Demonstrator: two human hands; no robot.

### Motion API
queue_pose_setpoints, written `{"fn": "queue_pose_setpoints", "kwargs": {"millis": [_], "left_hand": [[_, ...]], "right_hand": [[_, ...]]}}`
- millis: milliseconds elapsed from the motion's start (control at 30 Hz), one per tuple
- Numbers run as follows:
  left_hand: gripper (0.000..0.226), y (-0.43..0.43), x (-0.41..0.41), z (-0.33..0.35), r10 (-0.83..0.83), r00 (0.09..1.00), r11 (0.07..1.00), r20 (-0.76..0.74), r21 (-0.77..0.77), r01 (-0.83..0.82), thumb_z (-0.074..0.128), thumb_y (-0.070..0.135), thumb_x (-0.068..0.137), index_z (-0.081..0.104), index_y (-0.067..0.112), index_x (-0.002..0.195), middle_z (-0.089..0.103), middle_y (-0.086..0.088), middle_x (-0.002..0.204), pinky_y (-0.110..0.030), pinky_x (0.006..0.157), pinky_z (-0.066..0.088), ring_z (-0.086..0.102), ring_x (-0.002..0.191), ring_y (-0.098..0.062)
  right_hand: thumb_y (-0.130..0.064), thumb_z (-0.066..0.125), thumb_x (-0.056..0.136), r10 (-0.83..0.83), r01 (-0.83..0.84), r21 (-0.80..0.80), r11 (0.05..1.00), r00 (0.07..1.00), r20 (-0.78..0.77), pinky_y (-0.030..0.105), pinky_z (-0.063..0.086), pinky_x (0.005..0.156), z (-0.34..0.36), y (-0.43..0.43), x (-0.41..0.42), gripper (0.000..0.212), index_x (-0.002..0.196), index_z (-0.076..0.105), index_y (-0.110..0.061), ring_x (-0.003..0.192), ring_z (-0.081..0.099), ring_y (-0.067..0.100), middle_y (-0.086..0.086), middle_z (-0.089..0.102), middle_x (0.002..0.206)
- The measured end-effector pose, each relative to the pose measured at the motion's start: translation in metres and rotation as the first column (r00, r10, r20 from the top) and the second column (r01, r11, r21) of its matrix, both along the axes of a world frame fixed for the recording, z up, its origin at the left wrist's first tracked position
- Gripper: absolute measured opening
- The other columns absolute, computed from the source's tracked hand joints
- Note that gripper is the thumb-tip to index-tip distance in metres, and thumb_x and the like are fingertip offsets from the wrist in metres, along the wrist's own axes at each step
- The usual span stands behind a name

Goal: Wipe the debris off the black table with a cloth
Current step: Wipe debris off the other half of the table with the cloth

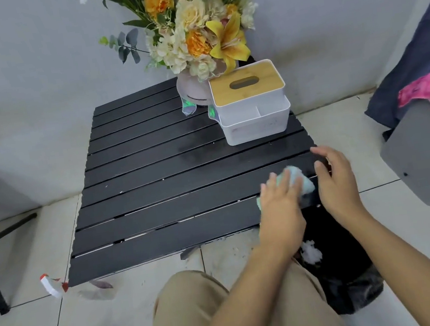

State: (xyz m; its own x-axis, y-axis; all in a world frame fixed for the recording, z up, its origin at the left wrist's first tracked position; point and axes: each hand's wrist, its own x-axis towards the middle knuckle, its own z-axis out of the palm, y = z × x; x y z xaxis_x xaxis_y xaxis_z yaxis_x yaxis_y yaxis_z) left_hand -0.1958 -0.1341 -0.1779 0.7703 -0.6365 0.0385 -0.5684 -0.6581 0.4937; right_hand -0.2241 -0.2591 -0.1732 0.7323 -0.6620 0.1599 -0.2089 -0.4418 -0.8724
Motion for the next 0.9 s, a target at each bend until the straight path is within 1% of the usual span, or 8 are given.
{"fn": "queue_pose_setpoints", "kwargs": {"millis": [67,167,233,300,400,500,667,900], "left_hand": [[0.045,0.009,0.003,0.015,-0.097,0.984,0.984,-0.149,-0.161,0.073,0.045,-0.002,0.094,0.054,0.014,0.135,0.038,-0.005,0.152,-0.036,0.120,0.013,0.028,0.142,-0.027],[0.030,0.062,0.028,0.027,0.171,0.972,0.935,-0.160,-0.284,-0.212,0.053,0.003,0.094,0.068,0.011,0.118,0.055,-0.006,0.138,-0.029,0.110,0.033,0.049,0.127,-0.024],[0.024,0.109,0.047,0.027,0.398,0.917,0.902,-0.041,-0.163,-0.399,0.057,0.008,0.092,0.072,0.015,0.109,0.060,-0.002,0.129,-0.037,0.100,0.041,0.056,0.115,-0.028],[0.018,0.137,0.052,0.027,0.477,0.878,0.879,0.044,-0.004,-0.477,0.059,0.017,0.092,0.072,0.018,0.105,0.058,0.002,0.120,-0.042,0.091,0.043,0.055,0.105,-0.030],[0.014,0.120,0.043,0.024,0.419,0.901,0.905,0.116,0.027,-0.425,0.062,0.016,0.091,0.074,0.016,0.098,0.059,0.001,0.111,-0.043,0.082,0.043,0.047,0.094,-0.030],[0.012,0.074,0.034,0.019,0.354,0.926,0.935,0.133,-0.030,-0.354,0.064,0.008,0.086,0.074,0.014,0.086,0.062,-0.001,0.103,-0.043,0.072,0.043,0.047,0.087,-0.032],[0.013,0.076,0.062,0.030,0.136,0.991,0.989,0.000,-0.054,-0.136,0.062,0.018,0.091,0.075,0.020,0.090,0.060,0.005,0.105,-0.043,0.087,0.041,0.046,0.095,-0.028],[0.016,0.140,0.073,0.028,0.037,0.946,0.991,0.322,0.109,-0.076,0.066,0.004,0.082,0.071,0.019,0.082,0.056,0.000,0.098,-0.045,0.068,0.045,0.045,0.083,-0.028]], "right_hand": [[-0.005,0.047,0.097,-0.094,0.090,-0.059,0.994,0.993,-0.067,0.039,0.033,0.108,-0.001,-0.004,-0.014,0.031,0.125,0.058,-0.011,0.123,0.046,0.025,0.007,0.057,0.130],[-0.021,0.047,0.100,-0.192,0.176,-0.084,0.981,0.947,-0.258,0.051,0.024,0.113,-0.002,-0.006,-0.023,0.034,0.133,0.052,-0.012,0.130,0.043,0.029,0.009,0.053,0.137],[-0.032,0.043,0.101,-0.167,0.137,-0.108,0.985,0.925,-0.342,0.055,0.013,0.117,-0.001,-0.008,-0.018,0.040,0.138,0.046,-0.015,0.136,0.037,0.029,0.008,0.049,0.143],[-0.040,0.038,0.102,-0.130,0.093,-0.109,0.990,0.902,-0.412,0.058,0.003,0.115,0.003,-0.012,-0.003,0.046,0.142,0.040,-0.016,0.138,0.032,0.028,0.006,0.047,0.144],[-0.045,0.033,0.101,-0.070,0.029,-0.087,0.996,0.853,-0.518,0.063,0.001,0.113,0.003,-0.015,0.022,0.051,0.144,0.034,-0.017,0.135,0.037,0.032,0.008,0.052,0.139],[-0.045,0.031,0.101,-0.051,-0.036,-0.148,0.988,0.836,-0.546,0.064,0.014,0.111,-0.005,-0.017,0.028,0.052,0.144,0.031,-0.017,0.123,0.050,0.036,0.010,0.057,0.133],[-0.046,0.028,0.102,-0.059,-0.062,-0.223,0.973,0.866,-0.497,0.057,0.029,0.107,-0.011,-0.018,0.020,0.053,0.146,0.031,-0.016,0.118,0.054,0.037,0.011,0.056,0.135],[-0.043,0.027,0.102,-0.136,-0.047,-0.338,0.940,0.857,-0.497,0.050,0.031,0.105,-0.015,-0.013,0.023,0.053,0.146,0.032,-0.013,0.118,0.055,0.035,0.012,0.057,0.135]]}}
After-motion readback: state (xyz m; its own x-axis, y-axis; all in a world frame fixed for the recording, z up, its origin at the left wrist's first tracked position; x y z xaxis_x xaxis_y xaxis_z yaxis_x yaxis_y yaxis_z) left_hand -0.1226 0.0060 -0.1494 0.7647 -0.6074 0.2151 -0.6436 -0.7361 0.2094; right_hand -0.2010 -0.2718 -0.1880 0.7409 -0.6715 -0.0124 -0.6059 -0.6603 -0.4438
